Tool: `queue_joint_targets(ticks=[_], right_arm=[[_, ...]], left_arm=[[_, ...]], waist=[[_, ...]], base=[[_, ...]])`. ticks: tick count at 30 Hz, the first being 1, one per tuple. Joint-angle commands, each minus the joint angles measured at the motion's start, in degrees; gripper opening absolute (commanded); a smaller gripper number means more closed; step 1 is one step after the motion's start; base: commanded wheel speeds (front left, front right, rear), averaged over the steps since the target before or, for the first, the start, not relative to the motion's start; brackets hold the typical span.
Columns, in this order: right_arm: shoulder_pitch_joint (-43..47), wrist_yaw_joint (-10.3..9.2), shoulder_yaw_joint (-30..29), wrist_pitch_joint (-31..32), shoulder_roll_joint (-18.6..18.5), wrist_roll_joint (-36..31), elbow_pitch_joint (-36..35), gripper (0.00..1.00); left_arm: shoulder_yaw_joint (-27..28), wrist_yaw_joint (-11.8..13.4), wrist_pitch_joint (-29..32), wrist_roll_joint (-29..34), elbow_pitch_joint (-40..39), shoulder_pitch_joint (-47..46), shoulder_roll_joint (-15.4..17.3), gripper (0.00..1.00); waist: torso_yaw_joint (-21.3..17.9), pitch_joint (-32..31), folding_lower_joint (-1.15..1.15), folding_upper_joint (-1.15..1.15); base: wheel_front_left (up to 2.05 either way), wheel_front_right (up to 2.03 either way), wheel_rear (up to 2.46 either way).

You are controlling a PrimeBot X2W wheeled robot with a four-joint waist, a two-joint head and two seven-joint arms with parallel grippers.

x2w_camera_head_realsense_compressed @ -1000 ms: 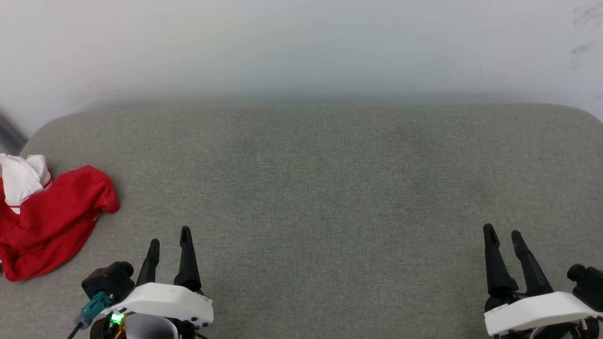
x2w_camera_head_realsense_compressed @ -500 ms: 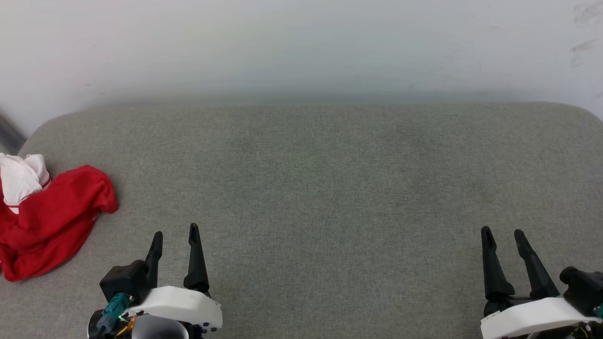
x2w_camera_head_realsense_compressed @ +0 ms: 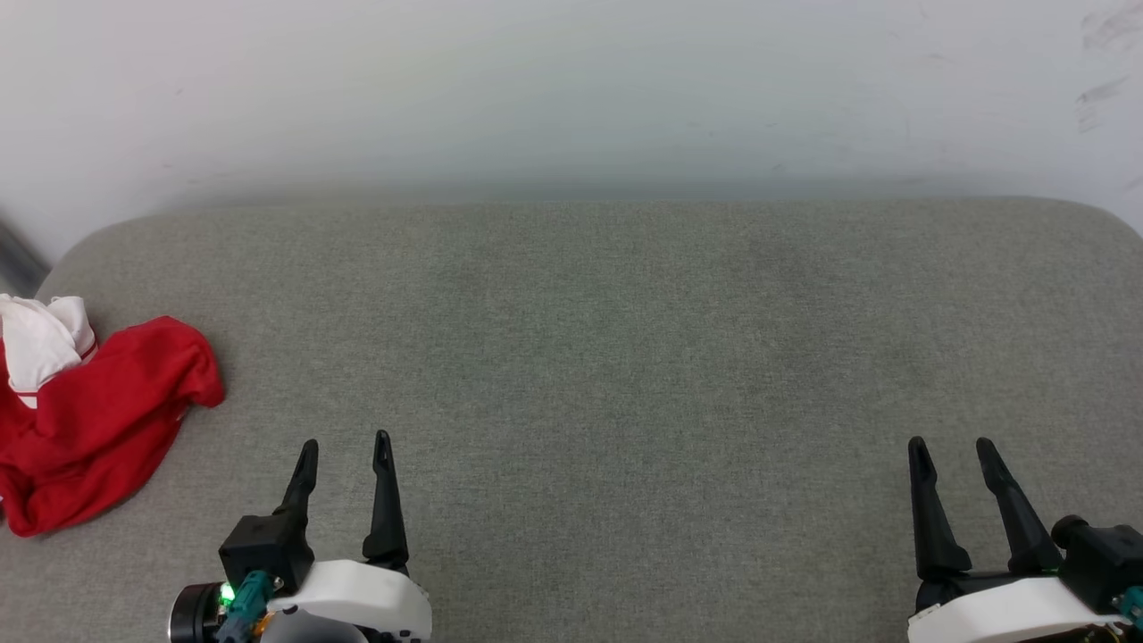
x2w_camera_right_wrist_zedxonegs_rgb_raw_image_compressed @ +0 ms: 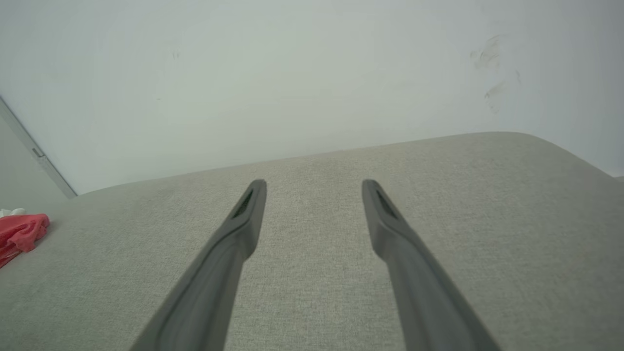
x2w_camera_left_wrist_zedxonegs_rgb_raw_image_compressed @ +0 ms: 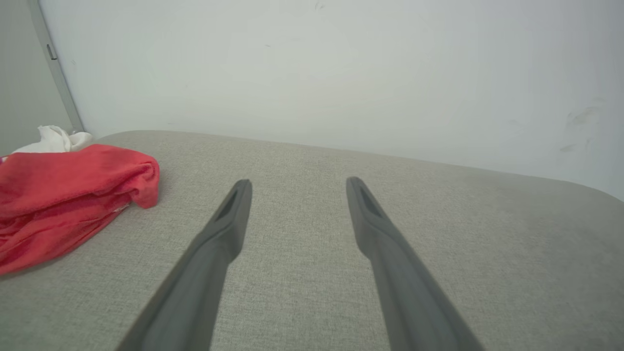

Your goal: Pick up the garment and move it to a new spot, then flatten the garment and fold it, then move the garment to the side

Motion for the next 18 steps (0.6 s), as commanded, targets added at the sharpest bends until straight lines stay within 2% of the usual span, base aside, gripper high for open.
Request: queue_joint_targets(ticks=[1,18], right_arm=[[0.54,-0.02,0.09,-0.62,0.01,-1.48,-0.68,1.00],[1.83,-0.02,0.42,-2.36,0.03,-6.56,-2.69,1.00]], left_arm=[[-0.15,-0.22,-0.66,1.53,-0.25,0.56,0.12,1.00],[0.90,-1.17,-2.55,8.32,-0.07,1.78,-1.06,1.00]], waist=[[-0.01,-0.07,0.00,0.00],[0.00,0.05,0.00,0.00]], base=[[0.00,0.00,0.00],[0.00,0.00,0.00]])
